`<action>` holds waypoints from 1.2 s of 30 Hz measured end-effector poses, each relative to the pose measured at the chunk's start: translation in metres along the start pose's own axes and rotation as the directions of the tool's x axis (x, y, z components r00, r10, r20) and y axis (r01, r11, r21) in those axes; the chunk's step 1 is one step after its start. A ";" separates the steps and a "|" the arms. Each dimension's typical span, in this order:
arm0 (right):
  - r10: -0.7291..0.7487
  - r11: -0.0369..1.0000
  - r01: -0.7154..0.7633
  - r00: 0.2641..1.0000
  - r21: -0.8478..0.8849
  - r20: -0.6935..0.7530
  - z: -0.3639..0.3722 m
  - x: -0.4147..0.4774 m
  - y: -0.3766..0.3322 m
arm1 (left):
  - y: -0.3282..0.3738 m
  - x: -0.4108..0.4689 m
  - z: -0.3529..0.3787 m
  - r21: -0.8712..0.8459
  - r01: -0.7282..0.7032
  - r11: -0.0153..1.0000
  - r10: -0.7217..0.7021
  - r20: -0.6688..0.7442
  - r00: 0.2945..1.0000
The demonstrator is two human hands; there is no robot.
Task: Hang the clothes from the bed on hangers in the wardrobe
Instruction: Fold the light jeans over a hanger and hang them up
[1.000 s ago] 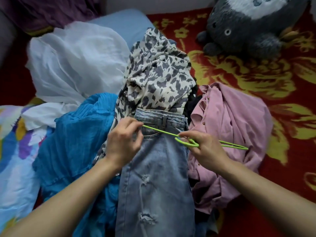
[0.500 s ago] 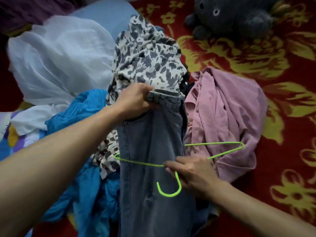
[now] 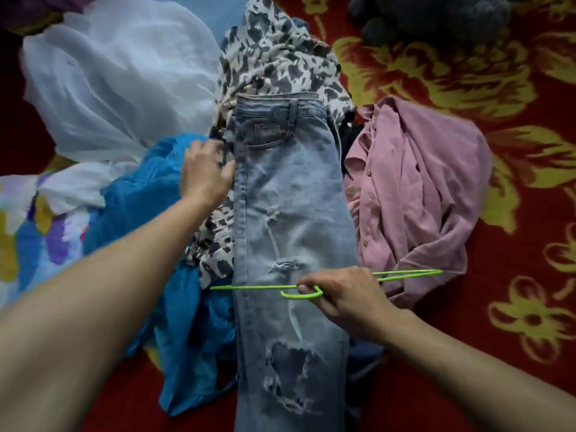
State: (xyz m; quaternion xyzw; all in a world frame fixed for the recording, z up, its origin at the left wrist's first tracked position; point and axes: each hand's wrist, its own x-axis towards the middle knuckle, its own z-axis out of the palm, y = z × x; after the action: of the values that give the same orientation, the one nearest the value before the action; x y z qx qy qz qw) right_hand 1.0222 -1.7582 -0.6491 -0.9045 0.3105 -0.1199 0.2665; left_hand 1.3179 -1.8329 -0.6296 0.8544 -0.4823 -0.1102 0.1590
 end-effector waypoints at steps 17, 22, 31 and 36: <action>0.095 0.993 -0.107 0.979 0.056 0.182 -0.117 0.035 -0.134 | -0.063 -0.231 -0.056 -0.775 0.610 0.164 -0.544 0.445 0.712; 0.013 0.978 -0.032 0.996 0.204 0.092 -0.220 0.064 -0.181 | -0.009 -0.253 -0.113 -0.813 0.531 0.240 -0.377 0.426 0.823; -0.200 0.921 0.192 0.980 0.339 -0.013 -0.373 0.020 -0.282 | 0.067 -0.303 -0.255 -0.790 0.175 0.587 -0.238 0.038 0.971; -0.354 0.852 0.315 0.935 0.419 0.019 -0.435 -0.037 -0.352 | 0.095 -0.391 -0.329 -0.745 0.090 0.661 -0.279 -0.132 0.951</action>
State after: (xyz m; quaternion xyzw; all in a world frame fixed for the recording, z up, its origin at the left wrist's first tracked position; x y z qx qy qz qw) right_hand 1.0021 -1.6784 -0.0942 -0.8733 0.1032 -0.1834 0.4393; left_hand 1.1561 -1.4890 -0.2752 0.7708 -0.2860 -0.2072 0.5302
